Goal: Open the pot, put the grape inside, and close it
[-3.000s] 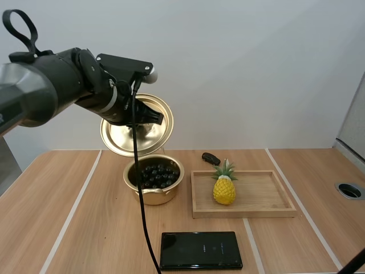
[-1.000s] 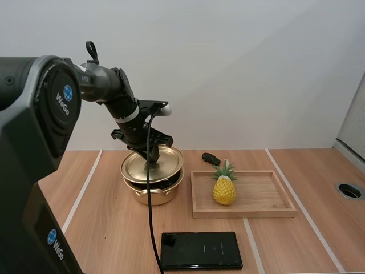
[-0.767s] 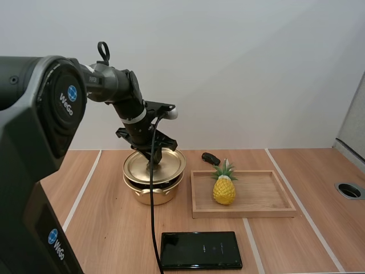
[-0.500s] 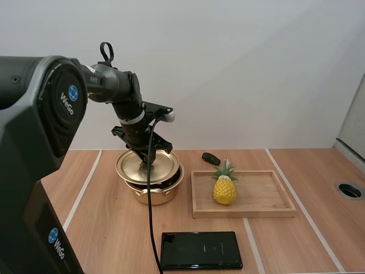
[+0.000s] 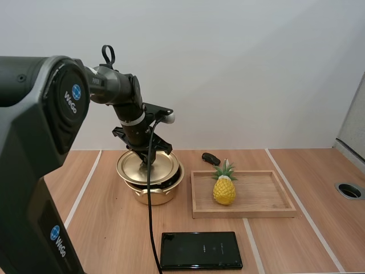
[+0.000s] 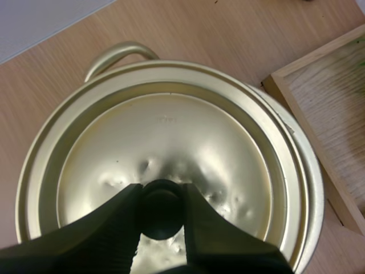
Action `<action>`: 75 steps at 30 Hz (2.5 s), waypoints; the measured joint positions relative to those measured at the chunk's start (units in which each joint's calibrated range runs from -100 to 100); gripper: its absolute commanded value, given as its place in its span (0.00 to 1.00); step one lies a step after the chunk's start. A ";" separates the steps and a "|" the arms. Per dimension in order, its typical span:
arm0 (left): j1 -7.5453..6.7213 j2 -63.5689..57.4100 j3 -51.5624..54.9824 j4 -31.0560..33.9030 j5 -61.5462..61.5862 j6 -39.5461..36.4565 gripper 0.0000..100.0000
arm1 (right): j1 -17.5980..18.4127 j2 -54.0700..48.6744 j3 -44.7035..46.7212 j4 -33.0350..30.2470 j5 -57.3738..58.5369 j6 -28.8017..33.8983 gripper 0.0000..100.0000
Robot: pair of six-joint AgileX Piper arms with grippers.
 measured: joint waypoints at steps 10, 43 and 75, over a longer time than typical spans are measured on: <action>-0.05 0.33 0.00 -3.21 1.26 2.45 0.00 | 0.00 0.00 0.00 0.00 0.00 0.00 0.00; -0.09 0.58 3.55 -4.22 -2.77 3.30 0.00 | 0.00 0.00 0.00 0.00 0.00 0.00 0.00; -0.09 -1.16 -5.14 -3.91 2.84 0.47 1.00 | 0.00 0.00 0.00 -0.35 0.64 0.00 0.00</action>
